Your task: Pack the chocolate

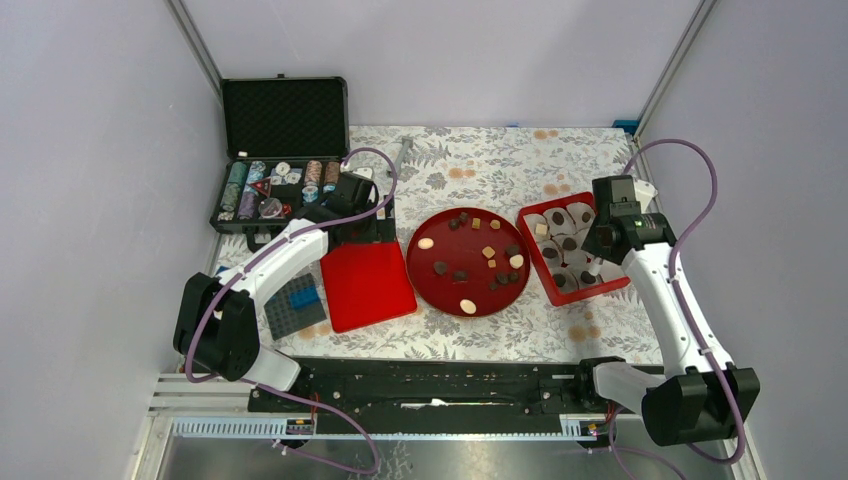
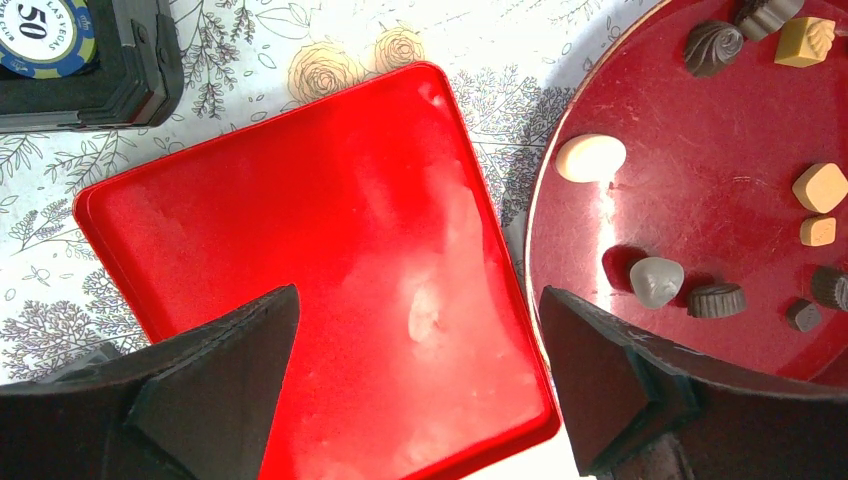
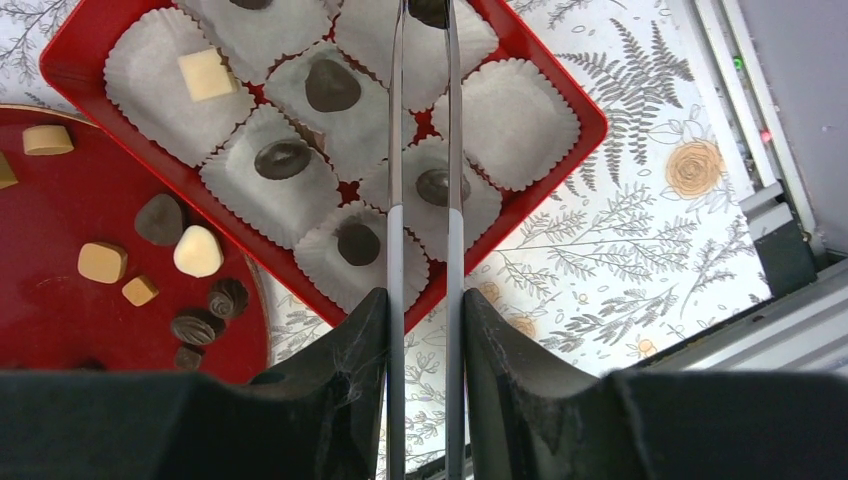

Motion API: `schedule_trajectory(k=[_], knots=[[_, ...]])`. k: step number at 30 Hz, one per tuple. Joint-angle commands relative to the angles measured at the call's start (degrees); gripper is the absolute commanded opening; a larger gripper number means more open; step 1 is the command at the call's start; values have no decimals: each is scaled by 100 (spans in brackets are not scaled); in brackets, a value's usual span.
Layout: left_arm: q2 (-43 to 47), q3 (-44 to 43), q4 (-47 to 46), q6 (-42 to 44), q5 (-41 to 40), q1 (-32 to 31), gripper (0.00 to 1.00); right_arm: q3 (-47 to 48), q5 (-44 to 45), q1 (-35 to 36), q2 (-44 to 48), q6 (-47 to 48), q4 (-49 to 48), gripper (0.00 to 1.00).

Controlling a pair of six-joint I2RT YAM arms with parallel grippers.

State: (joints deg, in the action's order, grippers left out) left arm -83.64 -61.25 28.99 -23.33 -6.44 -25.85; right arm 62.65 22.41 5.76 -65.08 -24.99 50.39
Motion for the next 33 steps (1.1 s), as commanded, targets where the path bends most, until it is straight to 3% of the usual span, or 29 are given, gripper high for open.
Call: schedule_trajectory(k=[1, 18, 33], knots=[[128, 25, -245, 74, 37, 27, 99, -99, -122, -41, -46, -32, -413, 5], [89, 28, -245, 74, 44, 27, 99, -385, -98, -45, -51, 8, -522, 29], [126, 45, -245, 74, 37, 27, 99, -370, -150, -52, -19, 56, -526, 36]])
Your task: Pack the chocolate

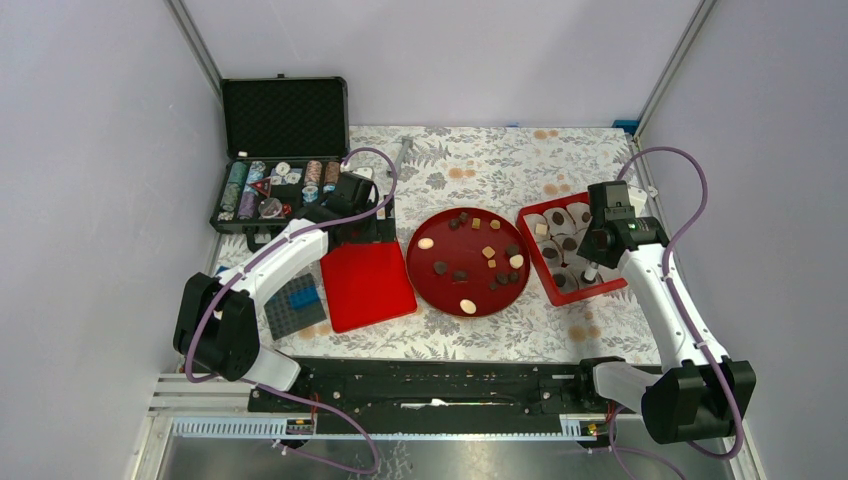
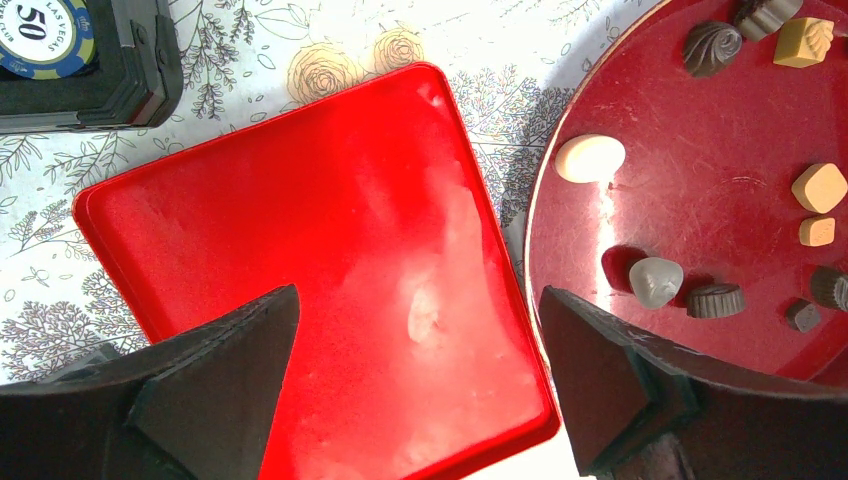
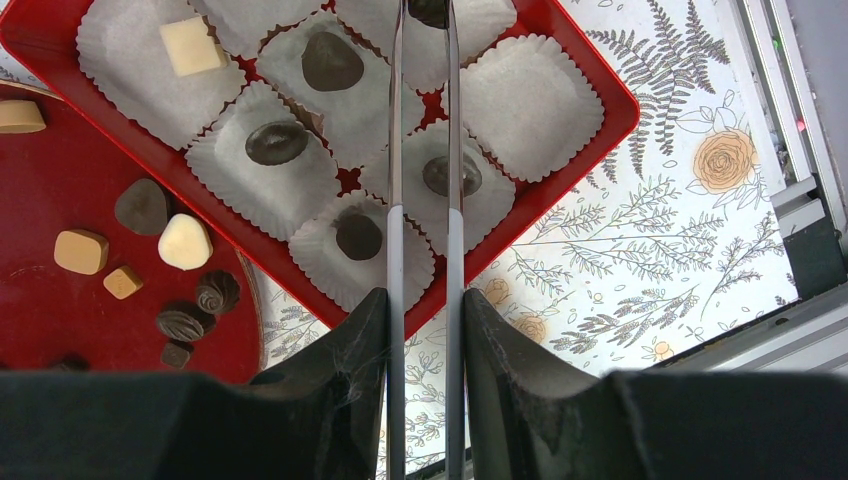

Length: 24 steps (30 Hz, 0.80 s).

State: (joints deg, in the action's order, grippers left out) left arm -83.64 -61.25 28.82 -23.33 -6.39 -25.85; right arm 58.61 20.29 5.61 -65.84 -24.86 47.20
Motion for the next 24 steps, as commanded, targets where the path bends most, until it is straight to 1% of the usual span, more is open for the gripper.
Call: schedule_trajectory(k=[1, 10, 11, 13, 18, 21, 24], knots=[[124, 45, -228, 74, 33, 27, 99, 33, 69, -34, 67, 43, -203, 36], [162, 54, -228, 75, 33, 29, 99, 10, 84, -33, 96, 59, -206, 38], [168, 63, -232, 74, 33, 27, 99, 12, 88, -32, 91, 60, -195, 39], [172, 63, -228, 74, 33, 27, 99, 19, 89, -33, 89, 72, -201, 43], [176, 54, -228, 74, 33, 27, 99, 27, 82, -33, 95, 82, -206, 44], [180, 55, -229, 74, 33, 27, 99, 64, 67, -33, 129, 101, -196, 41], [184, 53, -228, 74, 33, 27, 99, 207, -23, -26, 197, 135, -133, 31]])
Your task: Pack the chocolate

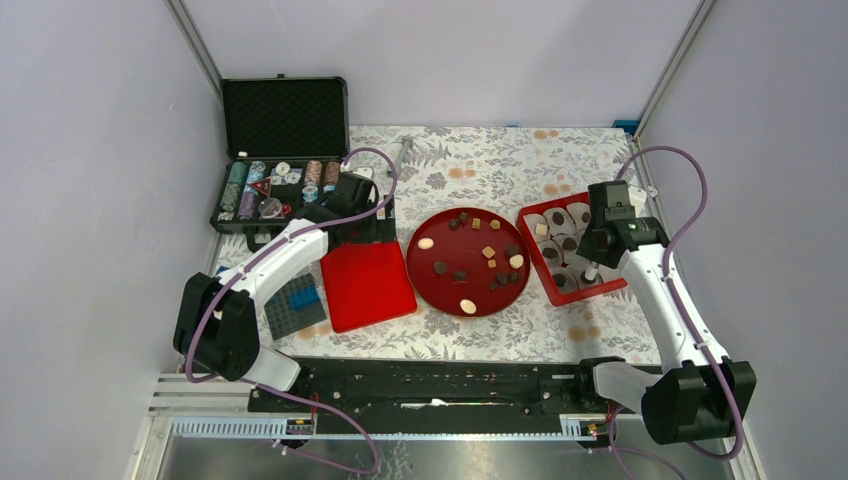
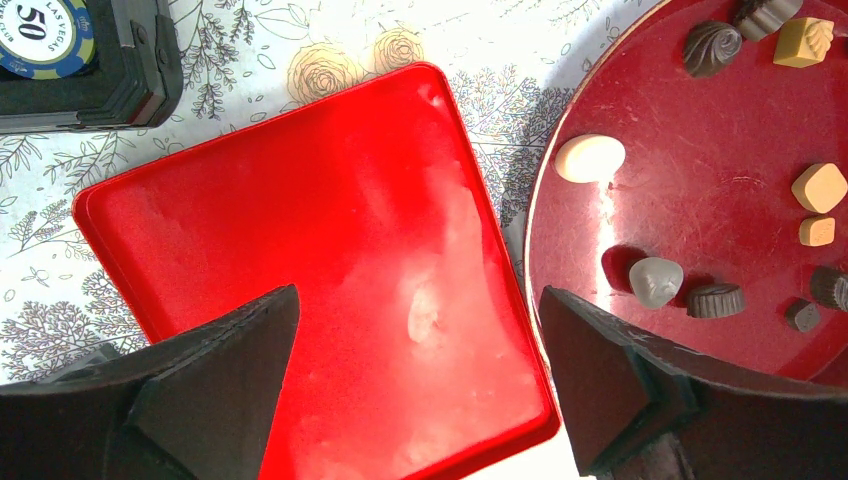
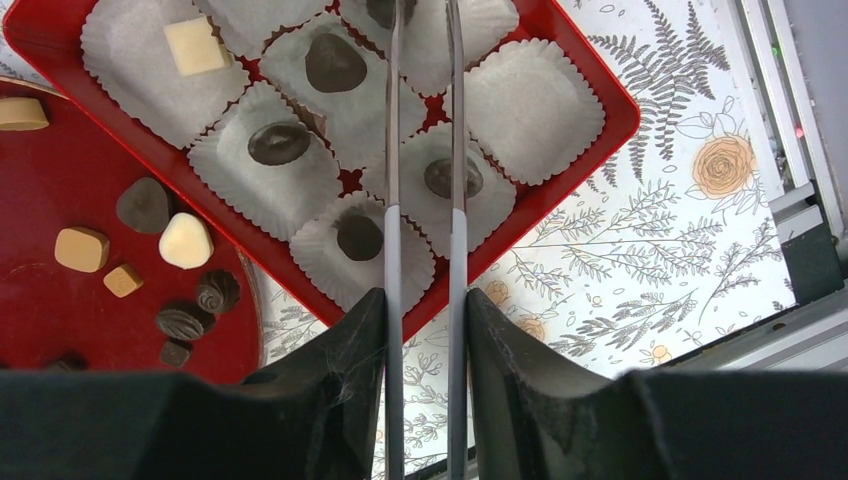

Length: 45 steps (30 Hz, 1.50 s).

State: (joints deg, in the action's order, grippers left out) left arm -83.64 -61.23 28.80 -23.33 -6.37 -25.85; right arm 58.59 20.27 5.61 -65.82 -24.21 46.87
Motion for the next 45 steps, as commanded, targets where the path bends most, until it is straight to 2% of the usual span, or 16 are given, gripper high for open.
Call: schedule_trajectory(k=[1, 4, 7, 9, 13, 16, 24, 28, 35, 41, 45], knots=[[181, 42, -225, 74, 26, 27, 99, 285, -62, -33, 219, 90, -61, 28], [166, 29, -225, 74, 31, 27, 99, 568, -322, -25, 272, 214, 107, 18], [143, 23, -230, 74, 39, 27, 99, 844, -1213, 19, 313, 584, 107, 17], [101, 2, -251, 78, 50, 27, 99, 1020, -1495, 297, 325, 725, 103, 16], [49, -92, -228, 81, 53, 27, 99, 1494, -939, 1595, 104, 775, 292, 14], [57, -127, -185, 88, -13, 27, 99, 1595, -1191, 2187, 23, 820, 198, 13], [77, -127, -129, 101, -149, 27, 99, 1495, -1308, 2803, -357, 831, 458, 12], [18, -164, -129, 92, -104, 27, 99, 1290, -1356, 2886, -388, 837, 493, 16], [-45, -170, -126, 83, -81, 28, 99, 1018, -1390, 2936, -486, 809, 320, 30], [-39, -145, -132, 83, -99, 28, 99, 918, -1418, 2945, -662, 894, 184, 33], [-63, -151, -128, 74, -110, 27, 99, 904, -1389, 2955, -751, 980, 129, 38]])
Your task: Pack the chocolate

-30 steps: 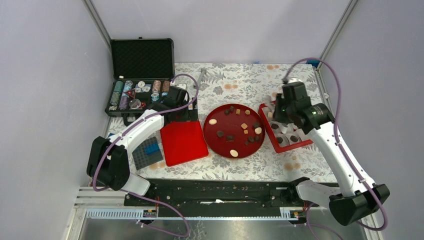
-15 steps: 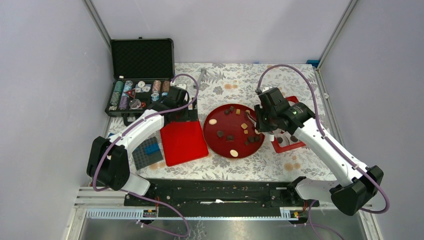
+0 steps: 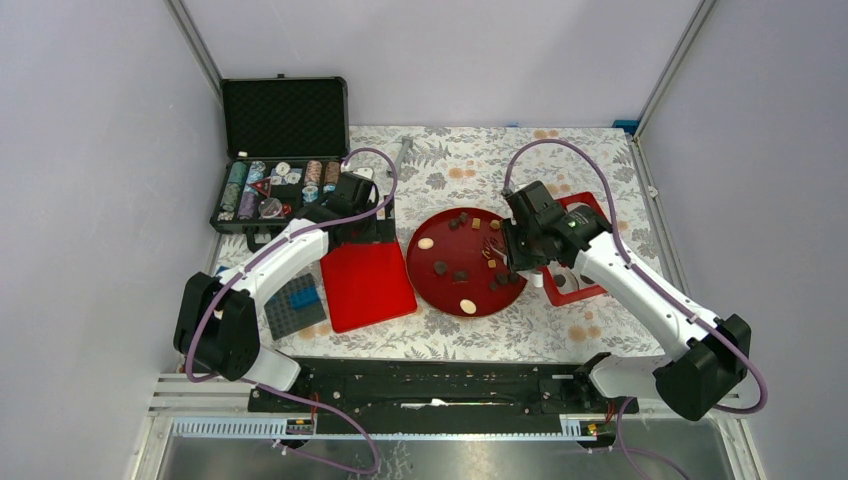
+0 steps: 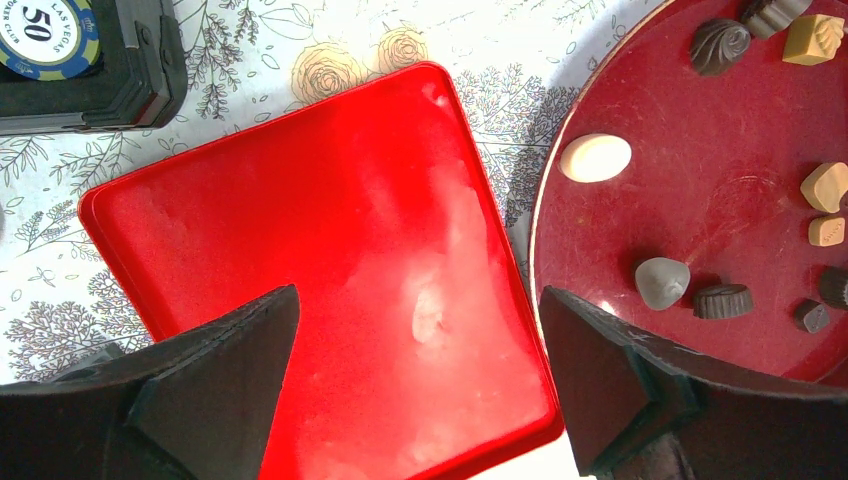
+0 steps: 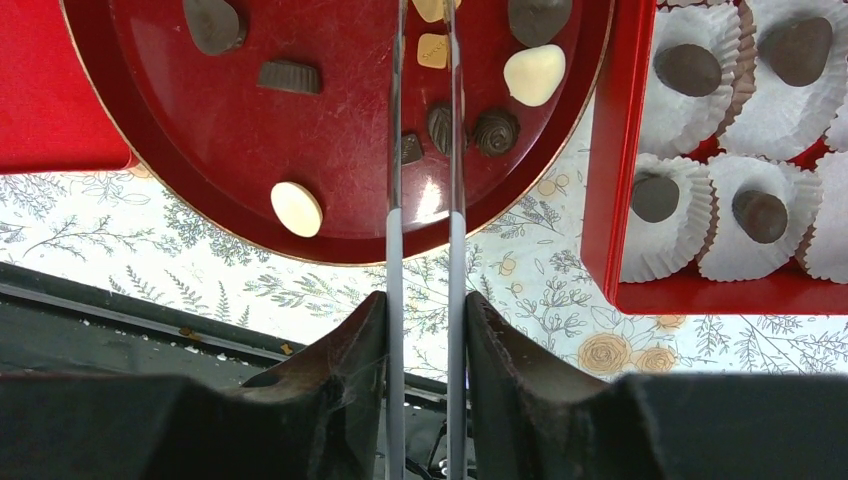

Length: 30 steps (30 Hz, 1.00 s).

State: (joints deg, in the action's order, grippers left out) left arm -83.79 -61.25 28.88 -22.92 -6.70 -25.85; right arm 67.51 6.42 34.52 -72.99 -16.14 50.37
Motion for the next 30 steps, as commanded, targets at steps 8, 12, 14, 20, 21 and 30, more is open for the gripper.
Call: schedule_trajectory(k=[8, 12, 14, 20, 21, 30], knots=[[-97, -156, -137, 37, -77, 27, 99, 43, 109, 66, -142, 257, -282, 42], [-112, -161, -137, 42, -82, 34, 99, 27, 132, 69, -212, 305, -319, 43], [-116, -159, -137, 42, -94, 27, 99, 10, 164, 82, -253, 341, -312, 43], [-111, -154, -133, 35, -111, 28, 99, 4, 292, 126, -323, 422, -321, 46], [-111, -158, -129, 33, -112, 27, 99, -11, 305, 136, -329, 429, -332, 46], [-123, -158, -133, 33, -122, 31, 99, -87, 344, 169, -378, 450, -344, 45]])
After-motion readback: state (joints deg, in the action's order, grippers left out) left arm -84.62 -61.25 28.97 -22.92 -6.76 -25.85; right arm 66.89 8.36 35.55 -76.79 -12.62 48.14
